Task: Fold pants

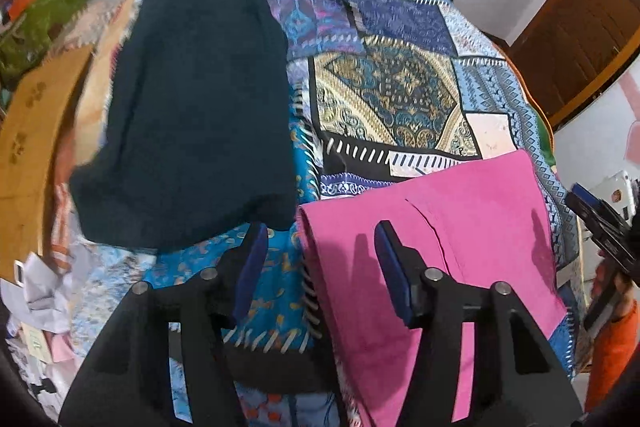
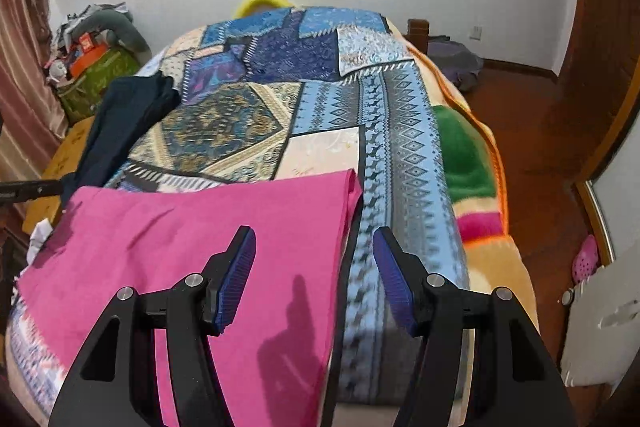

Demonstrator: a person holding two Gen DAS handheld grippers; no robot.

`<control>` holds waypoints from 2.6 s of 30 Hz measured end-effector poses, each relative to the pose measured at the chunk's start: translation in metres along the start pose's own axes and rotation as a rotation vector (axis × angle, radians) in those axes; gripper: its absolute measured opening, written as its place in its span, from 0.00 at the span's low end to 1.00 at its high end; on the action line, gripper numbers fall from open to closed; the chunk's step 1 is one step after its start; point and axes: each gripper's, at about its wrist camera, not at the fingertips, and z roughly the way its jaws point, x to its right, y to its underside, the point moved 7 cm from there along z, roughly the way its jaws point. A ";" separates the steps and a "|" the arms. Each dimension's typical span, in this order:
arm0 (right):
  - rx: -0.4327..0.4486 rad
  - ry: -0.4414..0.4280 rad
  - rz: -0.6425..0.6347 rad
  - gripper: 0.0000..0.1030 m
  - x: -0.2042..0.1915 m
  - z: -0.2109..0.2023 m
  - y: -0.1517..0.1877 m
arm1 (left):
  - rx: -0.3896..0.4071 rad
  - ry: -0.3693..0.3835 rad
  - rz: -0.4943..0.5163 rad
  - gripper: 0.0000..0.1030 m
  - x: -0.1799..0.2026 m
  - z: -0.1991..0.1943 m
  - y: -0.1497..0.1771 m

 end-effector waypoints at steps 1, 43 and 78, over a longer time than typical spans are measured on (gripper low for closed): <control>-0.005 0.005 0.005 0.55 0.004 0.008 -0.003 | -0.011 0.001 -0.004 0.54 0.000 0.005 0.000; -0.028 0.004 -0.081 0.22 -0.019 0.037 -0.041 | 0.130 -0.162 0.194 0.18 0.030 -0.024 0.004; -0.349 -0.265 -0.173 0.80 -0.104 0.048 0.073 | -0.061 -0.092 0.294 0.76 0.059 0.004 0.067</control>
